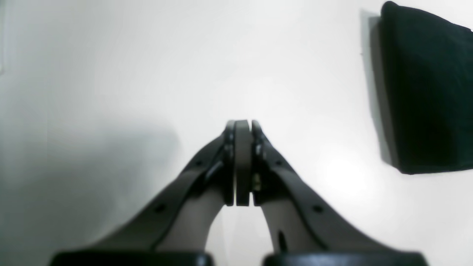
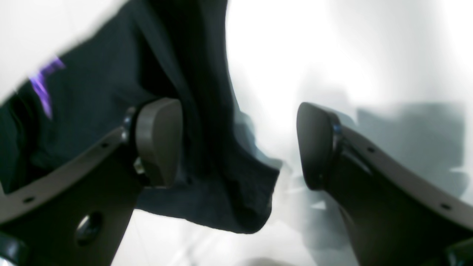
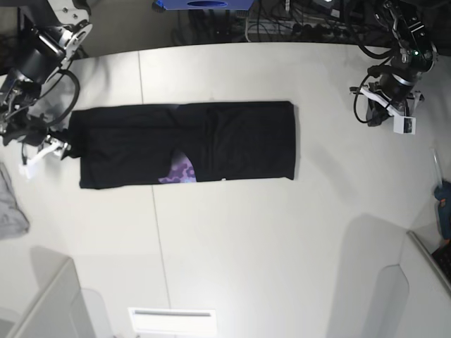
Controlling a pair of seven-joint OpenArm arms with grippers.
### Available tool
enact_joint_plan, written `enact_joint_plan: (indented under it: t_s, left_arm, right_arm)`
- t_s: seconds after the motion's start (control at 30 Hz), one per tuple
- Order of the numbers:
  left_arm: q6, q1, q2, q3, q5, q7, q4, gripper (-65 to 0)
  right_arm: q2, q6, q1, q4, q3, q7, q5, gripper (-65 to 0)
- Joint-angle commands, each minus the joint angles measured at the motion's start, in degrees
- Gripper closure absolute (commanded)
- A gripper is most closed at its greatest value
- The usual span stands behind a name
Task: Fold the T-shirt properly
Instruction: 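Release the shirt and raise both grippers away from it, then grasp both ends of the folded shirt with both grippers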
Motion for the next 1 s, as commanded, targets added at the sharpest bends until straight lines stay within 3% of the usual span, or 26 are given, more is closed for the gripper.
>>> enact_joint_plan:
  t_s: [0.0, 0.13, 0.43, 0.63, 0.83, 0.9, 0.97]
  left_arm:
    - [-0.55, 0.07, -0.59, -0.34, -0.8, -1.28, 0.76, 0.0]
    - [-0.55, 0.16, -0.59, -0.34, -0.8, -1.28, 0.85, 0.0]
    - [0.16, -0.37, -0.59, 8.01, -0.72, -1.28, 0.85, 0.0]
    - [6.05, -4.41, -0.5, 14.34, -0.72, -1.28, -1.35, 0.0]
    - [8.07, -8.54, -0.59, 17.42, -0.72, -1.37, -8.73, 0.0]
    - [8.07, -9.69, -0.59, 18.74, 0.78, -1.37, -10.49, 0.0]
    - [8.07, -10.48, -0.41, 20.58, 4.47, -1.46, -11.46, 0.0]
  right_arm:
    - [1.29, 0.71, 0.91, -0.31, 0.16, 0.02, 0.16, -45.5]
    - [1.03, 5.5, 0.2, -1.1, 0.16, -2.27, 0.16, -45.3]
    - [-1.96, 5.5, -0.5, -1.01, -1.51, -4.82, 0.16, -45.3]
    - [-3.45, 5.5, -1.47, -1.27, -6.53, -2.62, -0.01, -45.2]
    - [-3.37, 5.5, -2.79, -1.36, -6.96, -0.68, -0.1, -45.0]
    - [-3.28, 5.5, -3.05, -1.19, -7.05, -0.16, -0.19, -41.7]
    - [-3.28, 5.5, -3.14, -1.1, -7.14, 0.19, -0.19, -33.9]
